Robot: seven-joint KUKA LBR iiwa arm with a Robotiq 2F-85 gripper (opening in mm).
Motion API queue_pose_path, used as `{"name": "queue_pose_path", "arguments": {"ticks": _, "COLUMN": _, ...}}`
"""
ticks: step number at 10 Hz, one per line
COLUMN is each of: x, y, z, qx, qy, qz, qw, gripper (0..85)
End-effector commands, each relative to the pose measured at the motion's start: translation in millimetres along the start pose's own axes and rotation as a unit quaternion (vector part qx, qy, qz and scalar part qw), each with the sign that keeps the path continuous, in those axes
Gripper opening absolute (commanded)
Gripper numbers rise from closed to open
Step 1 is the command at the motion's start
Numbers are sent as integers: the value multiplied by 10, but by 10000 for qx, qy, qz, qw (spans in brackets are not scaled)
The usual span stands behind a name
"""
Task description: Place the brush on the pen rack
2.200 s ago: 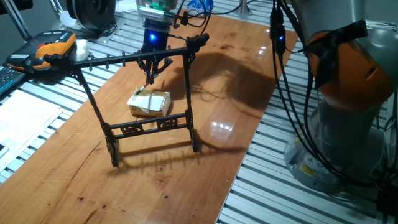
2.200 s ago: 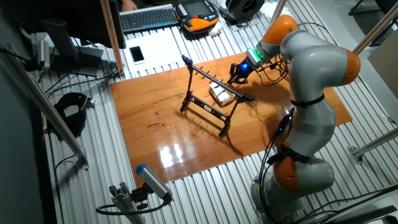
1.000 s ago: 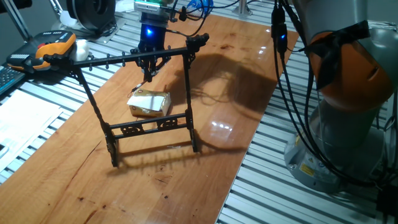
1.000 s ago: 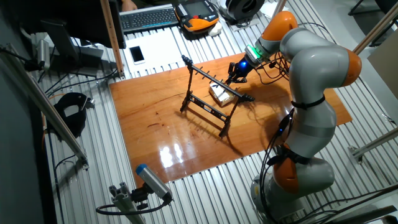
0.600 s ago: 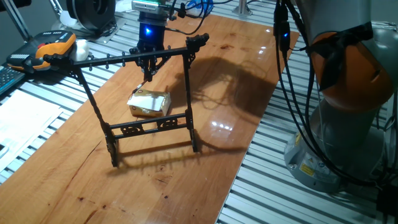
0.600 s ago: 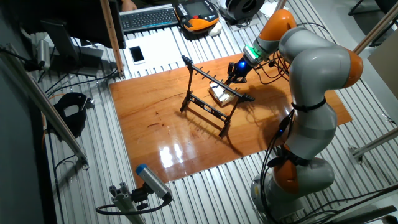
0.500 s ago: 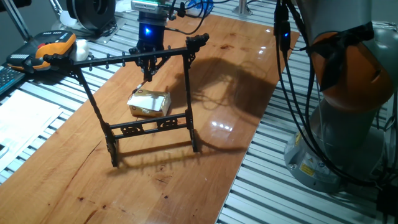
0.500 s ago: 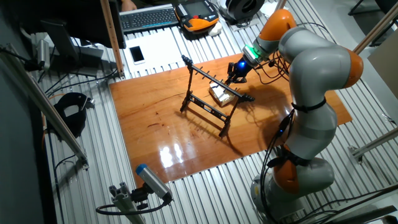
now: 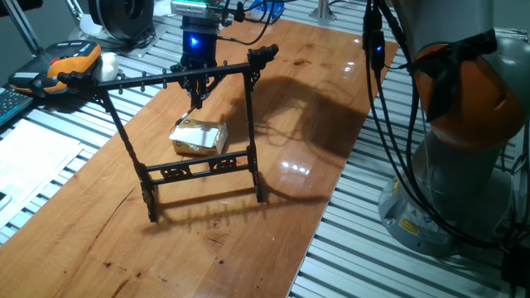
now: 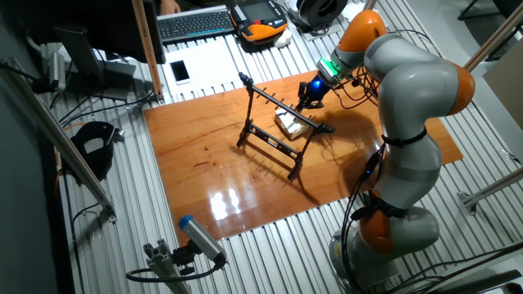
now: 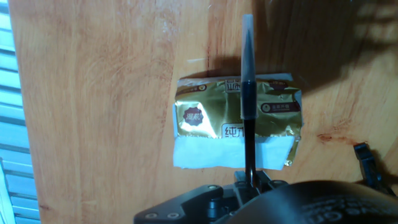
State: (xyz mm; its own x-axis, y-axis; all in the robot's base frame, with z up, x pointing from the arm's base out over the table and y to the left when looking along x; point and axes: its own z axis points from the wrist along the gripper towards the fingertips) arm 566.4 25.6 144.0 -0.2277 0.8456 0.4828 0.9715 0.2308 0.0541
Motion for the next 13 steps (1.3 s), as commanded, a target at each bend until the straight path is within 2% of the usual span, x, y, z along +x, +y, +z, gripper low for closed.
{"name": "queue_pose_path", "arguments": {"ticks": 1, "x": 2, "y": 0, "z": 0, "qx": 5, "qy": 7, "qz": 18, "qw": 10000, "gripper": 0}}
{"name": "queue_pose_path", "arguments": {"ticks": 3, "x": 2, "y": 0, "z": 0, "qx": 27, "qy": 122, "qz": 71, "qw": 9999, "gripper": 0}}
{"name": "queue_pose_path", "arguments": {"ticks": 5, "x": 2, "y": 0, "z": 0, "qx": 41, "qy": 93, "qz": 58, "qw": 9999, "gripper": 0}}
{"name": "queue_pose_path", "arguments": {"ticks": 11, "x": 2, "y": 0, "z": 0, "qx": 4, "qy": 226, "qz": 71, "qw": 9997, "gripper": 0}}
{"name": "queue_pose_path", "arguments": {"ticks": 13, "x": -56, "y": 52, "z": 93, "qx": -13, "qy": 308, "qz": 119, "qw": 9995, "gripper": 0}}
